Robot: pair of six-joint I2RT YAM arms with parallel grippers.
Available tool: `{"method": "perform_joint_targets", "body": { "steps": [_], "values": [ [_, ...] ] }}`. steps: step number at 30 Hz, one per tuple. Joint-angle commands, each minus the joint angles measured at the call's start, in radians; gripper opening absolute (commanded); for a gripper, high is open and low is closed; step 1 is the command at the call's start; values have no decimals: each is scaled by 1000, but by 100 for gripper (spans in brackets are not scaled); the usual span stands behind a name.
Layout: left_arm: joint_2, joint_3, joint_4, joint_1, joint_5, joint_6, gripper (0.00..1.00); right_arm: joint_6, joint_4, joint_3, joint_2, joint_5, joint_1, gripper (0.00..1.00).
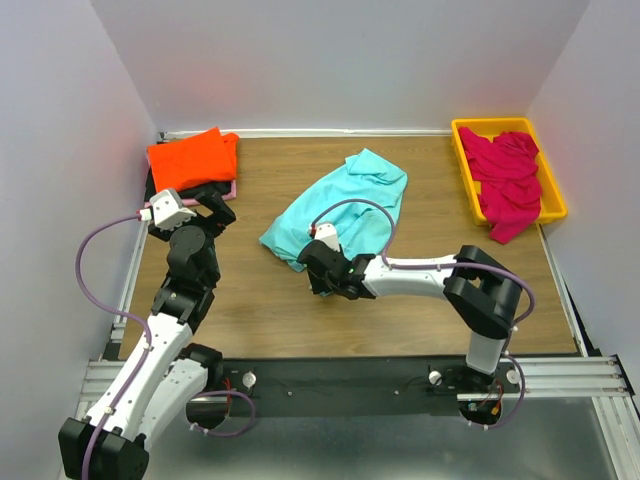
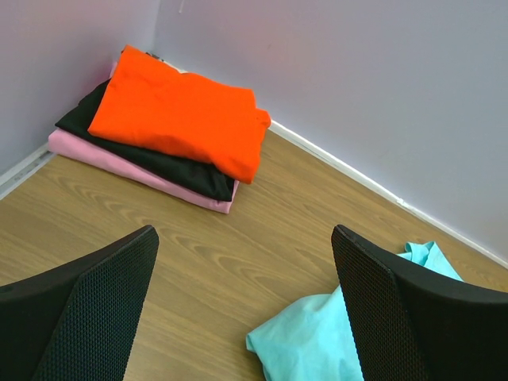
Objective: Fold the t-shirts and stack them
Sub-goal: Flatten the tshirt out
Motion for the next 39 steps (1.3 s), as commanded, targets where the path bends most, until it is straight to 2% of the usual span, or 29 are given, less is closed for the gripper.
{"method": "perform_joint_targets", "body": {
  "steps": [1,6,10,19,27,34,37,39],
  "values": [
    [-11,-3,2,-1,-2,-1,97,17,34,34,24,-24,3,55],
    [-22,-6,2,-1,-2,-1,97,22,34,29,18,-17,3,48],
    [-21,-4,2,-1,0,-3,97,23,34,20,1,-5,3,26],
    [-18,-6,2,-1,0,-1,97,24,32,-3,-45,31,3,3],
    [-16,-3,2,-1,-3,0,97,-7,-23,-31,-212,168,3,2],
    [-8,1,2,-1,4,6,97,11,-135,-112,-453,375,-12,11],
    [10,8,5,-3,21,20,96,13,-169,-169,-571,391,-81,11],
    [42,19,7,-4,47,26,93,10,-167,-201,-619,363,-179,8]
  ]
}}
